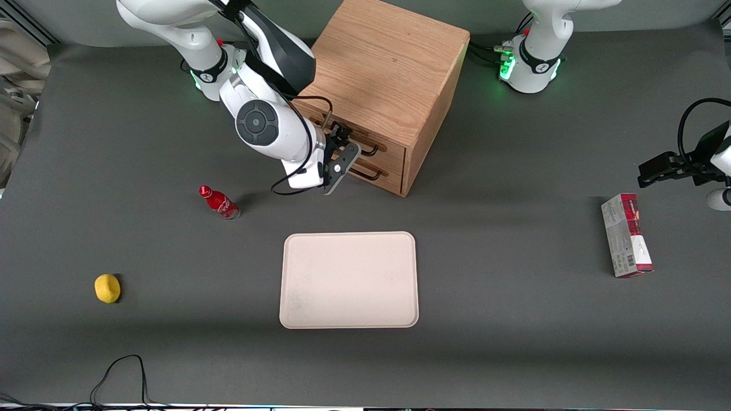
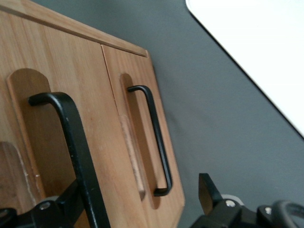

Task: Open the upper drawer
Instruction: 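Pull the handle outward from the cabinet with the right gripper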

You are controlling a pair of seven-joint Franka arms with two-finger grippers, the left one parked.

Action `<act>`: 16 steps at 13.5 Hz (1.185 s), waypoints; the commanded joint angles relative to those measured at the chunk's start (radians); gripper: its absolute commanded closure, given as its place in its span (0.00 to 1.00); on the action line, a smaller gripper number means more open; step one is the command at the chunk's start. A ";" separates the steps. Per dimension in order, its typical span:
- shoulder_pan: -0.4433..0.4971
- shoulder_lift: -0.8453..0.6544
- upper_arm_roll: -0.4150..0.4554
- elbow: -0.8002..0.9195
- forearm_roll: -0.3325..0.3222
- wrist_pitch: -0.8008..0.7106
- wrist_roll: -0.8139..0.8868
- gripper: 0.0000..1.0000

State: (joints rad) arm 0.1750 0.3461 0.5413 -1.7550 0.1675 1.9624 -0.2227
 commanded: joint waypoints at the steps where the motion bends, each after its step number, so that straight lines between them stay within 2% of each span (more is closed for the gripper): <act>1: -0.005 0.031 -0.015 0.066 -0.124 0.024 -0.015 0.00; 3: -0.008 0.045 -0.070 0.115 -0.181 0.024 -0.014 0.00; 5: -0.008 0.060 -0.134 0.147 -0.180 0.024 -0.015 0.00; 9: -0.008 0.116 -0.193 0.251 -0.183 0.023 -0.009 0.00; 13: -0.008 0.105 -0.244 0.281 -0.186 0.012 -0.001 0.00; 16: -0.009 0.091 -0.258 0.366 -0.230 -0.107 0.009 0.00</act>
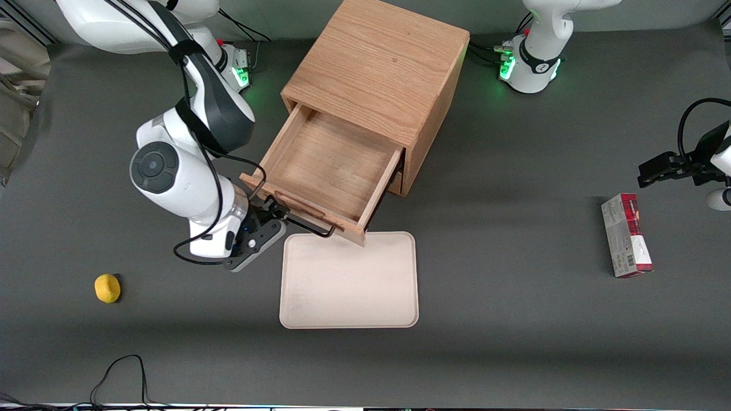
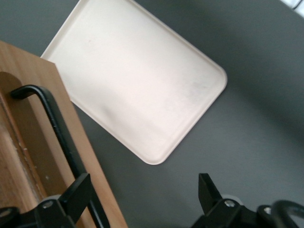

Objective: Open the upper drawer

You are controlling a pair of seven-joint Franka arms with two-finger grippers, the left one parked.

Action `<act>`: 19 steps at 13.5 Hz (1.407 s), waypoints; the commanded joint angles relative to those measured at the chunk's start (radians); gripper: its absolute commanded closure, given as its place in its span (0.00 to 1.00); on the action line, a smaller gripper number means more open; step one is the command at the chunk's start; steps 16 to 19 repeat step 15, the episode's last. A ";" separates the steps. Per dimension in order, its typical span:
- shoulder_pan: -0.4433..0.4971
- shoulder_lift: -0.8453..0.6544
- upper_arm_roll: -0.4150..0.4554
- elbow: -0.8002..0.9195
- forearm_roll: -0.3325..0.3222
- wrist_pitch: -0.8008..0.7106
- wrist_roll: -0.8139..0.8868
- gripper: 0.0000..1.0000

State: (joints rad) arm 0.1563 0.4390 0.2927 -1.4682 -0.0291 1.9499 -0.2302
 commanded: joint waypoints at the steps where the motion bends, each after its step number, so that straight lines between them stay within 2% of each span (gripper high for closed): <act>1: 0.009 -0.009 -0.045 0.104 -0.031 -0.159 0.032 0.00; 5: 0.011 -0.120 -0.180 0.080 -0.014 -0.331 0.200 0.00; 6: 0.011 -0.170 -0.219 0.031 0.017 -0.335 0.281 0.00; 7: 0.011 -0.236 -0.260 -0.045 0.079 -0.327 0.378 0.00; 9: 0.011 -0.356 -0.303 -0.165 0.097 -0.330 0.492 0.00; 12: 0.009 -0.446 -0.389 -0.230 0.091 -0.361 0.480 0.00; 19: 0.002 -0.456 -0.394 -0.231 0.068 -0.368 0.476 0.00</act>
